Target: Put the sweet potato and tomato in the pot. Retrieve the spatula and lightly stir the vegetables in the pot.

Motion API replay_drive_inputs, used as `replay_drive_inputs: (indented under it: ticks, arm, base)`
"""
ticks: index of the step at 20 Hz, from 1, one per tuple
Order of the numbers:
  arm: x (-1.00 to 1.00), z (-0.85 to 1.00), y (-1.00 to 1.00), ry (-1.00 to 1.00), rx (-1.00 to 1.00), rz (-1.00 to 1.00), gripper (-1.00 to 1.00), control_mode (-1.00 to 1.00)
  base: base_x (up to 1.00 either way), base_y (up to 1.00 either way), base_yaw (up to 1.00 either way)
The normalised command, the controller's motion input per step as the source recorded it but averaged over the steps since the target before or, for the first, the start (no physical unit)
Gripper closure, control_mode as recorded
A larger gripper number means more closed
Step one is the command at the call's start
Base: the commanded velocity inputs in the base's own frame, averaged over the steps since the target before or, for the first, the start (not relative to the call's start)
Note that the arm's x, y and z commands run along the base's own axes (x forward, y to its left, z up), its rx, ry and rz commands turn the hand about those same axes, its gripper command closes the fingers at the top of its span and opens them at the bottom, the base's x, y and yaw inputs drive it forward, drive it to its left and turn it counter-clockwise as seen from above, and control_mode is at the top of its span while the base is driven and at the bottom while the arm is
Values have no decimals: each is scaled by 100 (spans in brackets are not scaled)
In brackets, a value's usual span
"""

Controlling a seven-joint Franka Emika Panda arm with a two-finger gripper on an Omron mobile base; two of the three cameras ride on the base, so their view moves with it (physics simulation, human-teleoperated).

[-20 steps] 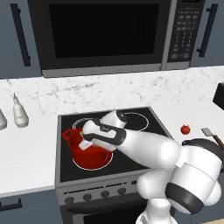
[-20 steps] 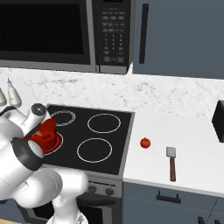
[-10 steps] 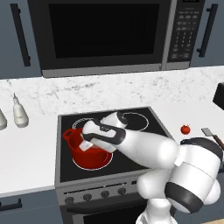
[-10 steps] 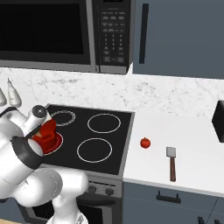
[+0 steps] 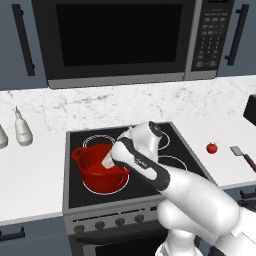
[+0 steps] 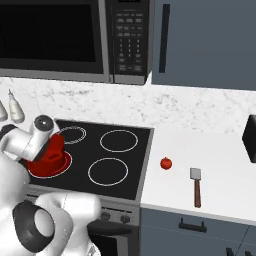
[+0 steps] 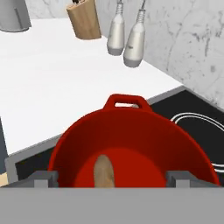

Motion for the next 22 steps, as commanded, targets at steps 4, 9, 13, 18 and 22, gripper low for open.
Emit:
replay_drive_inputs:
  ticks: [4,9,13,18,22]
  arm:
    - [-90,90,-89,0,-4,-1,-100,-100]
    - [-53,80,-100,8,0,-16,-100,-100]
    - [-4,26,-100,20,0,-29,-100,-100]
    - [7,9,-100,23,0,-39,-100,-100]
    - [37,-8,-100,21,0,-38,-100,-100]
  base:
    - [0,0,0]
    - [0,0,0]
    - [0,0,0]
    - [0,0,0]
    - [0,0,0]
